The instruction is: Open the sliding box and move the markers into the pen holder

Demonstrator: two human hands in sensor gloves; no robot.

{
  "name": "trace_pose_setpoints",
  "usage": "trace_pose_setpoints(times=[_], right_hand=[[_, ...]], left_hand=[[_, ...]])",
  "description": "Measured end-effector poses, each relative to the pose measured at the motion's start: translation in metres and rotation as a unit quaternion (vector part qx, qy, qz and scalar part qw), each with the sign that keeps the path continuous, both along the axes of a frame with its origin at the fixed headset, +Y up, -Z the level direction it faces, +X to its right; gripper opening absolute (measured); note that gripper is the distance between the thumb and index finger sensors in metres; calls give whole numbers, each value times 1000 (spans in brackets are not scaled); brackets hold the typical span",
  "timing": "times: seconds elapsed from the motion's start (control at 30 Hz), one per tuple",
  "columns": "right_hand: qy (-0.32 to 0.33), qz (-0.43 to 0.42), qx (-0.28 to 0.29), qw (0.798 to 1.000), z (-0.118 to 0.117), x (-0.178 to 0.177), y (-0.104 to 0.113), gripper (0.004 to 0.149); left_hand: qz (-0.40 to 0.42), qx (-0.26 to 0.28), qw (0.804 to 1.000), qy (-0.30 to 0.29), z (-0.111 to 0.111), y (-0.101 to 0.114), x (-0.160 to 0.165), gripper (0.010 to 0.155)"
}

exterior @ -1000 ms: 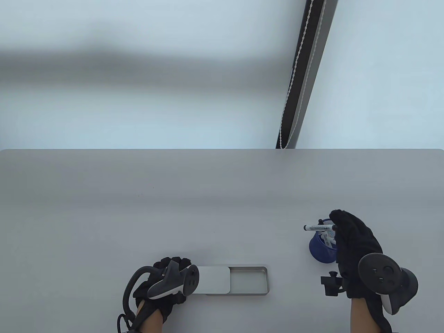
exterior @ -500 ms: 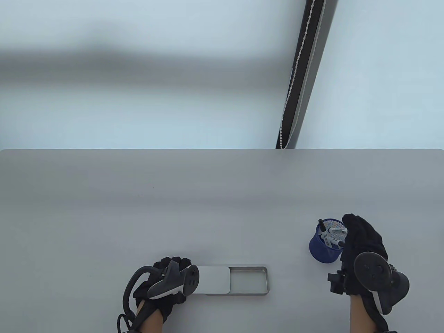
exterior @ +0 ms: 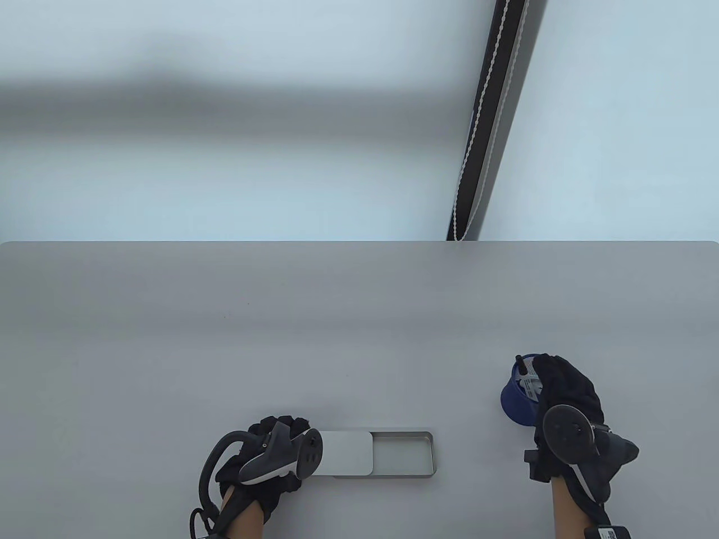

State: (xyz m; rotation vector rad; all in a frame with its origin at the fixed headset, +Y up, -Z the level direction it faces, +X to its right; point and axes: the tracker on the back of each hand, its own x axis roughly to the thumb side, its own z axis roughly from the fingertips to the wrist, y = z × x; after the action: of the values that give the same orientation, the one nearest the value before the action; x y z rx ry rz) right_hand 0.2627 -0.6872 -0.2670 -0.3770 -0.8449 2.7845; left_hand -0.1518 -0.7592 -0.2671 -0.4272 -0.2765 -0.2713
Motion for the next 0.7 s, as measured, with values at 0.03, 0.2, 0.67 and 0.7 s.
trace_pose_setpoints(times=[0.03,0.2,0.67,0.7], right_hand=[[0,6,-5,1000,-1,-1,-1,41],[0,23,-30,999,-5,-4,-7,41],[9,6,-48,999,-4,-8,-1,42],[9,3,-46,999,-4,-10,2,44]], left_hand=[[0,0,1000,0,0,0,0,79],[0,0,1000,-1,0,0,0,79],[-2,1,1000,-1,0,0,0,79],[-2,0,1000,-1,0,0,0,79]])
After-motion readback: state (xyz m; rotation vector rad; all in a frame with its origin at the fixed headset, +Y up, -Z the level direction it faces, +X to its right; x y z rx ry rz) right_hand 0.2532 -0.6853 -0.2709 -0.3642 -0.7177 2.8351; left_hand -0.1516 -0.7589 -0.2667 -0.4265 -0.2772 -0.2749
